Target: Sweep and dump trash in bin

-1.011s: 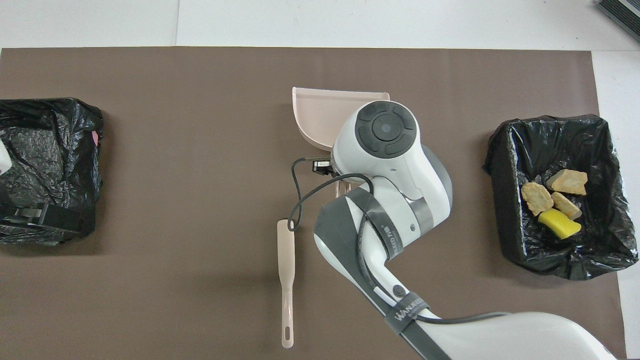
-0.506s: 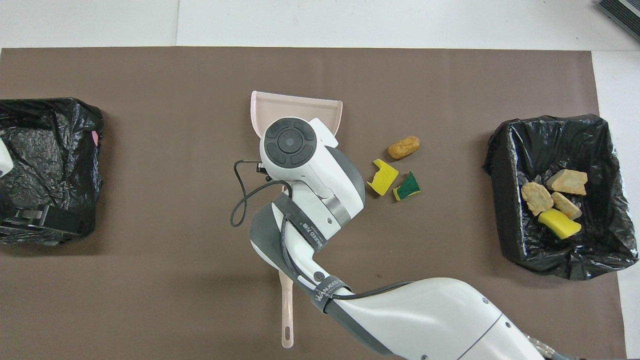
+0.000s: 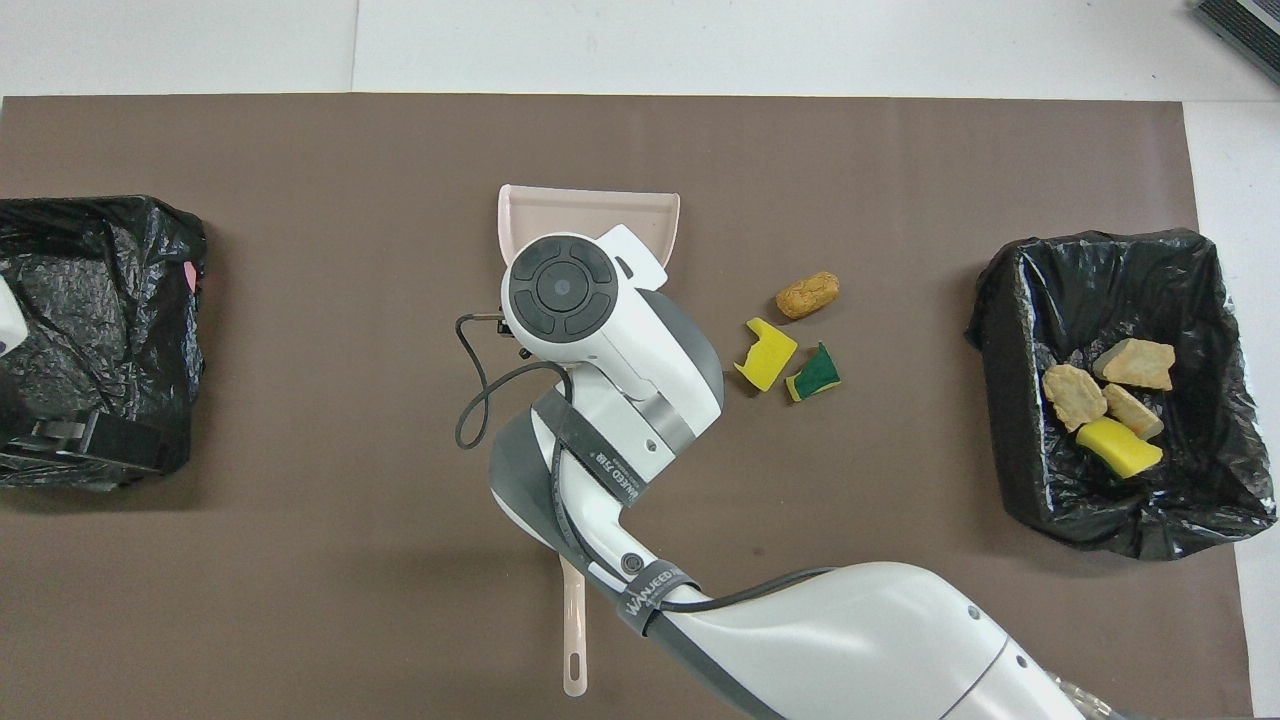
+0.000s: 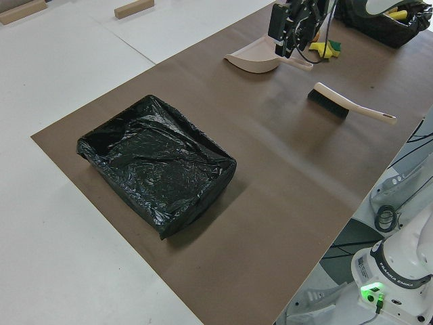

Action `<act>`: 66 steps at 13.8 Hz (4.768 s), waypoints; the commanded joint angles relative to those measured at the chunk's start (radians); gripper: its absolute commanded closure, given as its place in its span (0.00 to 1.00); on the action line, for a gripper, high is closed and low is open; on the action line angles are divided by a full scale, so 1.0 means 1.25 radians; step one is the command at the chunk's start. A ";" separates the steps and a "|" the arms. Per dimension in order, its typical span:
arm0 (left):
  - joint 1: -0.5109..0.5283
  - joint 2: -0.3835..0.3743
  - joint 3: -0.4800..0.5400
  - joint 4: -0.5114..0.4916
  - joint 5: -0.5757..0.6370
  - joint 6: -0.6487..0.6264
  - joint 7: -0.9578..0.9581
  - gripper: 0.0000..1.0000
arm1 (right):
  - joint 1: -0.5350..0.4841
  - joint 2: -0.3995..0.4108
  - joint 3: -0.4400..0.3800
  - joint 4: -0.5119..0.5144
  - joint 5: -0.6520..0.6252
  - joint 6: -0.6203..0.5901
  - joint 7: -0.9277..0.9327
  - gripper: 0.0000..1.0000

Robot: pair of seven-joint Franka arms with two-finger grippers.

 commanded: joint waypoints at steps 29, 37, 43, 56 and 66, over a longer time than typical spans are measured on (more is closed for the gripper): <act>-0.342 0.434 -0.044 0.031 -0.047 0.553 -0.335 0.00 | 0.212 -0.423 0.008 -0.720 0.106 0.228 0.195 0.63; -0.362 0.449 -0.043 0.010 -0.052 0.578 -0.369 0.00 | 0.188 -0.483 0.004 -0.707 0.107 0.062 0.190 1.00; -0.364 0.449 -0.043 0.008 -0.052 0.575 -0.365 0.17 | -0.014 -0.608 0.003 -0.707 0.102 -0.134 -0.075 1.00; -0.356 0.416 -0.036 0.029 0.056 0.518 -0.225 1.00 | -0.442 -0.515 0.002 -0.691 0.069 0.086 -0.685 1.00; -0.271 0.240 -0.028 -0.010 0.127 0.263 0.325 1.00 | -0.409 -0.467 0.007 -0.765 0.109 0.198 -0.634 1.00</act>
